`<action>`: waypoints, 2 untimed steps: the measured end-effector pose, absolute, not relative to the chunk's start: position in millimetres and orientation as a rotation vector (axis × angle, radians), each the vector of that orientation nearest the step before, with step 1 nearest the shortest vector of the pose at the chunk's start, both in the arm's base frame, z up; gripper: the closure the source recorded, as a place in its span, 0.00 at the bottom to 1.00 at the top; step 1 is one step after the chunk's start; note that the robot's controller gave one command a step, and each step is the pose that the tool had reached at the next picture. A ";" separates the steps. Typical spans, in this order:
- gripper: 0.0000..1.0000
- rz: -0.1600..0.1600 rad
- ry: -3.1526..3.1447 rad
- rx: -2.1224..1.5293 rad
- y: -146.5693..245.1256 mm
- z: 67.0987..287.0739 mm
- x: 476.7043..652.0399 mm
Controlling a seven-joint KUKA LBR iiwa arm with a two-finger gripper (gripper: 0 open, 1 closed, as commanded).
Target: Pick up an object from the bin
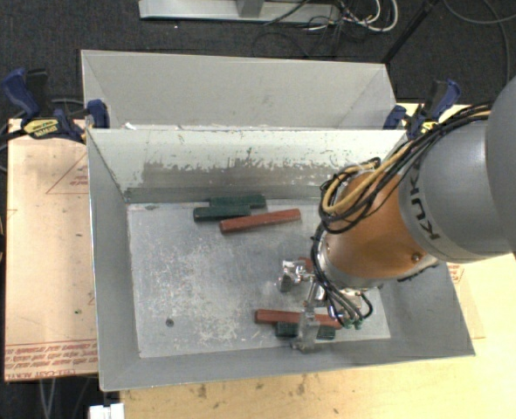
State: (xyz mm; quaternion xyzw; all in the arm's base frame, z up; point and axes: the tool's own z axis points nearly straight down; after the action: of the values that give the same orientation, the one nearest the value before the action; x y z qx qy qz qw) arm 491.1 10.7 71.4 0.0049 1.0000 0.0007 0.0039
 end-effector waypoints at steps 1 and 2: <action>1.00 0.003 3.137 0.164 34.5 70.0 483.6; 1.00 0.002 3.137 0.164 34.5 70.0 483.6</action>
Offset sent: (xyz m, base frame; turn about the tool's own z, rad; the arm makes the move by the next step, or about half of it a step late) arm 0.0000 0.0000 0.0000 0.0000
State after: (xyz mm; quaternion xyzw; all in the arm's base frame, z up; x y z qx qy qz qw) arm 483.6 34.5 70.0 0.0521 0.9986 0.0008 0.0001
